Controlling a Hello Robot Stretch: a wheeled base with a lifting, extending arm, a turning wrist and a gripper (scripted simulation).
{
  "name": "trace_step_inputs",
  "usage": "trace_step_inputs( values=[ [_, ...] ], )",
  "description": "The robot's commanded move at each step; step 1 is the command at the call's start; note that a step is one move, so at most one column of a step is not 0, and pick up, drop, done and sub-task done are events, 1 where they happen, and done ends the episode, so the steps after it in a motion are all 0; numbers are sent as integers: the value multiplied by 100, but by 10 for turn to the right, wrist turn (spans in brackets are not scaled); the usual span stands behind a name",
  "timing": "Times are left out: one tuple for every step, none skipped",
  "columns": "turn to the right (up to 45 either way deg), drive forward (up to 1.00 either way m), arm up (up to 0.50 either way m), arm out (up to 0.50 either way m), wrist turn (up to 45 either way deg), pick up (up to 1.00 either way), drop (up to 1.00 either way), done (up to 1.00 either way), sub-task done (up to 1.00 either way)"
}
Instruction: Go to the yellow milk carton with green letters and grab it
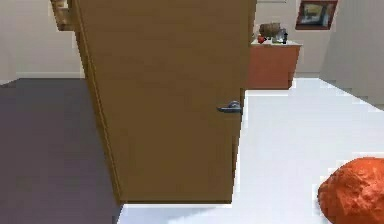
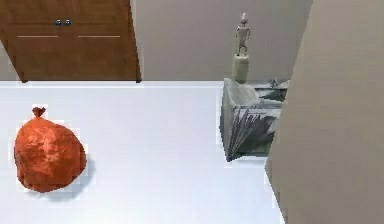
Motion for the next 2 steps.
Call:
trace_step_inputs(
  values=[
    [-450,0,0,0,0,0,0,0,0],
    [-180,0,0,0,0,0,0,0,0]
  ],
)
